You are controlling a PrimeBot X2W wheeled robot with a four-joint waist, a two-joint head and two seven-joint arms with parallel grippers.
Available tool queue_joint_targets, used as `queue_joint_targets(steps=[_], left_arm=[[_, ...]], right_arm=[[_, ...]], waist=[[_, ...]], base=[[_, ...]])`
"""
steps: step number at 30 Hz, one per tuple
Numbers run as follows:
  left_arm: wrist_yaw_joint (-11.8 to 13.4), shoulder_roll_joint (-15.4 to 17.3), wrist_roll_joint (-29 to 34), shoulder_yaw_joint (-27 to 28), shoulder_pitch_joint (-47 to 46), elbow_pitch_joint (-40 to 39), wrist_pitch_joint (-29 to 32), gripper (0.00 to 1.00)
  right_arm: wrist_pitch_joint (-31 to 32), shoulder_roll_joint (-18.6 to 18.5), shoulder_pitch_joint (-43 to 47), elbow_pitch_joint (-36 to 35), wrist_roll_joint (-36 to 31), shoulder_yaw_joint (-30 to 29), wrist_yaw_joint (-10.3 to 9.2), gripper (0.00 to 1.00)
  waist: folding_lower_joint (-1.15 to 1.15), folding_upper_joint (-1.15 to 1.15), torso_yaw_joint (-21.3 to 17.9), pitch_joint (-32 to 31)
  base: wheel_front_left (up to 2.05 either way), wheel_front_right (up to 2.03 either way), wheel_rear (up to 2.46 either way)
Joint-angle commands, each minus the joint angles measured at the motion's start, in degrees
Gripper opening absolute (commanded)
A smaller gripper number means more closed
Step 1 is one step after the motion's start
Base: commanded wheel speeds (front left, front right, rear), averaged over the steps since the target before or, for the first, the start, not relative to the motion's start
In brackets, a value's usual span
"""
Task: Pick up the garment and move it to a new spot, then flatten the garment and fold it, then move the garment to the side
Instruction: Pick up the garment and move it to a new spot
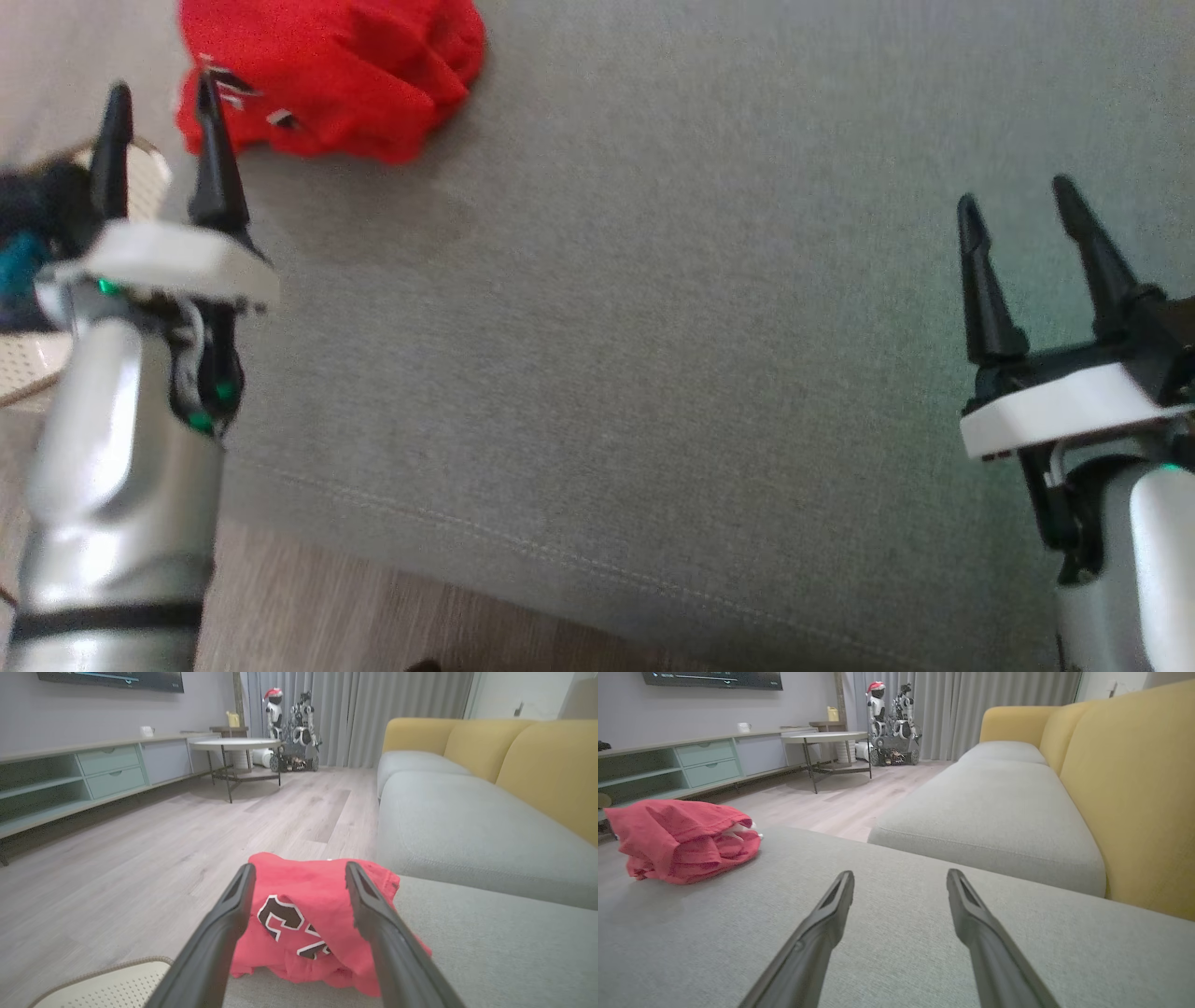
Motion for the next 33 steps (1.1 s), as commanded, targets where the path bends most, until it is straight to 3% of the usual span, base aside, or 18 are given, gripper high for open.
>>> queue_joint_targets(steps=[1, 8, 14, 15, 17, 26, 33], left_arm=[[-0.7, 2.7, -0.4, 2.3, -4.0, 1.3, -0.3, 1.00], [-4.6, 4.2, -1.8, 2.0, -16.2, 20.9, 1.0, 1.00], [-6.3, 5.5, -2.3, 1.4, -23.0, 33.3, 3.3, 1.00], [-6.8, 5.7, -2.2, 1.1, -23.7, 34.6, 3.2, 0.50], [-7.5, 6.4, -1.9, 0.5, -24.9, 36.3, 2.3, 0.00], [-8.3, 9.5, 0.7, -0.3, -25.2, 31.8, -1.4, 0.00], [-8.0, 11.8, 3.4, 2.2, -15.4, 14.7, -1.4, 0.00]], right_arm=[[0.4, -0.5, -1.9, -2.8, -0.5, 1.2, -0.04, 1.00], [0.6, -0.6, -4.0, -3.8, -0.8, 1.4, -0.04, 1.00], [-0.2, -0.2, -4.9, -3.1, -0.7, 1.6, -0.04, 1.00], [-0.3, -0.1, -5.0, -2.9, -0.7, 1.6, -0.04, 1.00], [-0.7, 0.2, -5.1, -2.6, -0.7, 1.5, -0.04, 1.00], [-3.2, 1.2, -4.1, -0.5, -0.1, 0.6, -0.04, 1.00], [-5.2, 2.0, -2.1, 2.0, 1.0, -0.1, -0.04, 1.00]], waist=[[0.00, 0.00, -2.8, 5.2], [0.00, 0.00, -5.3, 9.6], [0.00, 0.00, -6.6, 10.8], [0.00, 0.00, -6.7, 10.8], [0.00, 0.00, -7.0, 10.6], [0.00, 0.00, -6.7, 5.9], [0.00, 0.00, -7.1, -1.5]], base=[[0.00, 0.00, 0.00], [0.00, 0.00, 0.00], [0.00, 0.00, 0.00], [0.00, 0.00, 0.00], [0.00, 0.00, 0.00], [0.00, 0.00, 0.00], [0.00, 0.00, 0.00]])
